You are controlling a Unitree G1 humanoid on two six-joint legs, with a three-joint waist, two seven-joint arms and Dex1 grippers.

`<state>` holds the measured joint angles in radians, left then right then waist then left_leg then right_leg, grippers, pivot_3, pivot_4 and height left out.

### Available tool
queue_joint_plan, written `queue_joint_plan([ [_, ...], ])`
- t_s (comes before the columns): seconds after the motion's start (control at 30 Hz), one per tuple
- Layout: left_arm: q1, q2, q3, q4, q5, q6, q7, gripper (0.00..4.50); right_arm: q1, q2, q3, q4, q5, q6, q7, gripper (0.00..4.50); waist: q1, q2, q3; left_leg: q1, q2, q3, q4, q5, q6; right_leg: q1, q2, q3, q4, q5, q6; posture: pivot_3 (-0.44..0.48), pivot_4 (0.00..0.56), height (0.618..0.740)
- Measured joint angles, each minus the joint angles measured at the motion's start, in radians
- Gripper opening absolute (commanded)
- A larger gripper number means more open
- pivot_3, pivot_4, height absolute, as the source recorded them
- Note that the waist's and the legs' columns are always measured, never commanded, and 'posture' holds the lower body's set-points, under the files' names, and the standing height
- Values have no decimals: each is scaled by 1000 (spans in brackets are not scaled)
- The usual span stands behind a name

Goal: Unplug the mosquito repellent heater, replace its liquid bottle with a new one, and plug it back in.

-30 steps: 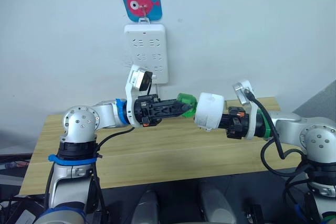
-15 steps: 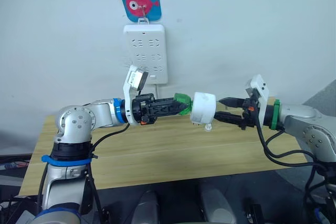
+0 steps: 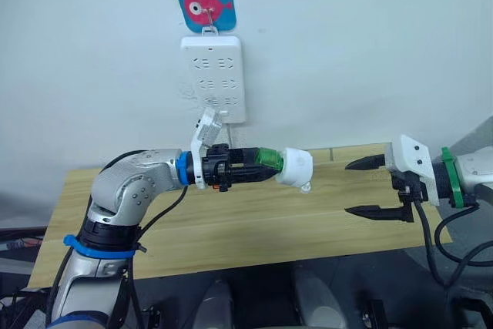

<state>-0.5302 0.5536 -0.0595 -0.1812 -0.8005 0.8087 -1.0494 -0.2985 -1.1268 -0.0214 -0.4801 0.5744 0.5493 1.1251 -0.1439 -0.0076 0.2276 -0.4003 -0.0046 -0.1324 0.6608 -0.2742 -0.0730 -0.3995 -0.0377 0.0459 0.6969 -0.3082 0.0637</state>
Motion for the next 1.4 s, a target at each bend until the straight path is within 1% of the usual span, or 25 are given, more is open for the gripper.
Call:
queue_joint_plan([
  [0.07,11,2,-28,0,45,-55,-31,2324,-42,40,3,-33,-5,12,-46,4500,-1,0,0,0,0,0,0,0,0,0,0,0,0,0,0,-236,207,734],
  [0.17,27,2,-53,9,94,-106,-54,2324,-81,63,16,-62,-17,47,-95,4500,2,0,0,0,0,-1,0,0,0,0,0,0,0,0,0,-234,208,734],
  [0.33,27,-27,-53,35,140,-168,-48,2324,-126,94,60,-127,-14,137,-146,4500,7,0,0,-1,-1,-1,0,0,0,0,-1,-1,-1,0,0,-234,207,734],
  [0.47,22,-52,-53,41,150,-190,-40,2324,-152,124,97,-148,-35,164,-176,4500,5,0,0,-1,-1,-1,0,0,0,0,-1,-1,0,0,0,-237,207,734],
  [0.63,20,-52,-54,45,162,-206,-45,2324,-186,163,187,-140,-151,152,-236,4500,2,0,0,0,-1,-1,0,0,0,0,-1,-1,0,0,0,-237,207,734],
  [0.8,20,-58,-54,45,168,-206,-44,2324,-220,177,241,-126,-237,130,-240,4500,3,0,0,-1,-1,-1,0,0,0,0,-1,-1,0,0,0,-233,205,734],
  [1.0,20,-68,-56,45,173,-206,-44,2324,-242,215,281,-117,-279,115,-228,4500,2,0,0,-1,-1,-2,0,0,0,0,-1,-1,0,0,0,-228,205,734],
  [1.03,20,-68,-56,45,175,-206,-44,2324,-243,223,283,-114,-280,115,-225,4156,3,0,0,-1,-1,-2,0,0,0,0,-1,-1,0,0,0,-228,205,734],
  [1.07,20,-68,-56,45,176,-207,-44,2324,-246,229,284,-111,-281,115,-220,3961,3,0,0,-1,-1,-2,0,0,0,0,-1,-1,0,0,0,-228,205,734],
  [1.17,20,-71,-56,45,181,-209,-45,2323,-258,235,291,-106,-287,114,-203,2956,3,0,0,-1,-1,-2,0,0,0,0,-1,-1,0,0,0,-228,205,734],
  [1.4,20,-72,-55,45,188,-208,-42,2323,-262,246,295,-95,-320,97,-186,2931,2,0,0,0,-1,-2,0,0,0,0,-1,-1,0,0,0,-234,202,734],
])
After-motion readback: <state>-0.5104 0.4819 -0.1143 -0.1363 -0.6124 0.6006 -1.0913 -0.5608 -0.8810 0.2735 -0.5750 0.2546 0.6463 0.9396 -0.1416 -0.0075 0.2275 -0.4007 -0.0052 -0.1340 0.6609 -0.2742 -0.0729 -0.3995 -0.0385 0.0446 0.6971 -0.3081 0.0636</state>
